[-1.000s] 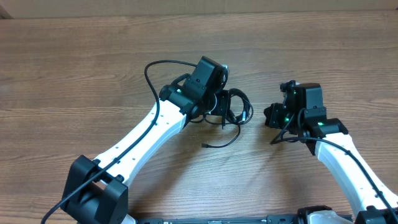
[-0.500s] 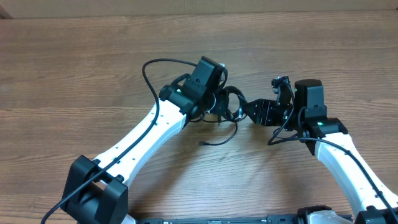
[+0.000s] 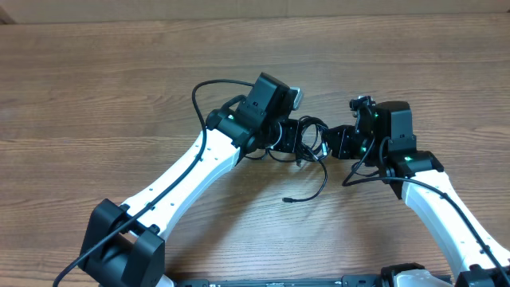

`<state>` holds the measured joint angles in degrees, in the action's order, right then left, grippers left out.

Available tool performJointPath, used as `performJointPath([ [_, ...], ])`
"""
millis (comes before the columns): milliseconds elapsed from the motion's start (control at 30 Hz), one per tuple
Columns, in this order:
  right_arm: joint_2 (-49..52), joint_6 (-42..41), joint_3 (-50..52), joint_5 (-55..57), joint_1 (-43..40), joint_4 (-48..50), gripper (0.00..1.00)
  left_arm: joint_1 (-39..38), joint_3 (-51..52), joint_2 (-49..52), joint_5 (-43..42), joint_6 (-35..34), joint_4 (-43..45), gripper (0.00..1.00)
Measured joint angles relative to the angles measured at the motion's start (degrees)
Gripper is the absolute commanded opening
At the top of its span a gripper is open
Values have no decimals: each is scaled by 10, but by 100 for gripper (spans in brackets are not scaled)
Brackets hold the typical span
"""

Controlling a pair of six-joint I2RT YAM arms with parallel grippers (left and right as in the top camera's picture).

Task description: Untangle cables

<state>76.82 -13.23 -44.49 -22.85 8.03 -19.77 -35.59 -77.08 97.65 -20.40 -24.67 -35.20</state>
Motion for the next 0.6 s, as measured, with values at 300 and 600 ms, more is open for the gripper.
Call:
performJointPath([
  [300, 0, -60, -2, 134, 6, -75, 4, 2, 0, -1, 27, 10, -51, 4],
  [600, 0, -90, -2, 197, -1, -75, 10, 55, 0, -50, 84, 10, -33, 4],
])
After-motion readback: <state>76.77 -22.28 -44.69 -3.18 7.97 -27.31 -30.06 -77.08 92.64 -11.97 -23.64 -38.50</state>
